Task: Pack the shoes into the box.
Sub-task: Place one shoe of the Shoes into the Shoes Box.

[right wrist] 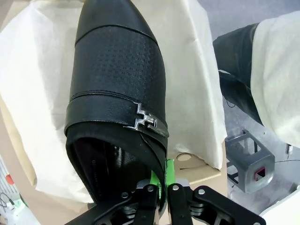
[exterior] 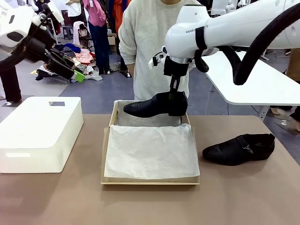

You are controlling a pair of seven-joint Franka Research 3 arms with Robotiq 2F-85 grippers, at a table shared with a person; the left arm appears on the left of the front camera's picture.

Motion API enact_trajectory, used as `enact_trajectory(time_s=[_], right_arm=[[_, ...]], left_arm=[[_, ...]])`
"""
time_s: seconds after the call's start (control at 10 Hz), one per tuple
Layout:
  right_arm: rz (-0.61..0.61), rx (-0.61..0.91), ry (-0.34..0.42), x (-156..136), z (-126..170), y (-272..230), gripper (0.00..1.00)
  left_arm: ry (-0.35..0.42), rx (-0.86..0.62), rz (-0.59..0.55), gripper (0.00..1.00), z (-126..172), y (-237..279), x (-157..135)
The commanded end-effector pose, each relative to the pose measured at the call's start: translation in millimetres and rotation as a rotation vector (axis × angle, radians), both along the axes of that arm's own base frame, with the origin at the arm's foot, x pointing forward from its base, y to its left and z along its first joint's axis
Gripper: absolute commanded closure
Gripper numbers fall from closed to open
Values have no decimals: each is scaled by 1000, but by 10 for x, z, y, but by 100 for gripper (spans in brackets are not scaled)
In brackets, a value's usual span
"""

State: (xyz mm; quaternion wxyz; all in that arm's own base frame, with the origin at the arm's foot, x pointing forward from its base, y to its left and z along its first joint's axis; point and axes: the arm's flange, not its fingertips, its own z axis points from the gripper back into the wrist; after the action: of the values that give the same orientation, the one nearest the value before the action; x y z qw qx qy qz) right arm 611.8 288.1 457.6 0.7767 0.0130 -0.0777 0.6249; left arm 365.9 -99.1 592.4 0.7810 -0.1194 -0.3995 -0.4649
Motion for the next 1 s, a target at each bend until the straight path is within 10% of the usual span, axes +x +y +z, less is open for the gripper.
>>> enact_trajectory(time_s=[0.0, 0.9], right_arm=[[24, -20, -35, 29, -23, 52, 100], [40, -15, 34, 41, -306, 144, 100]], left_arm=[[-3, -7, -20, 0, -3, 15, 18], [-3, -7, -20, 0, -3, 15, 18]])
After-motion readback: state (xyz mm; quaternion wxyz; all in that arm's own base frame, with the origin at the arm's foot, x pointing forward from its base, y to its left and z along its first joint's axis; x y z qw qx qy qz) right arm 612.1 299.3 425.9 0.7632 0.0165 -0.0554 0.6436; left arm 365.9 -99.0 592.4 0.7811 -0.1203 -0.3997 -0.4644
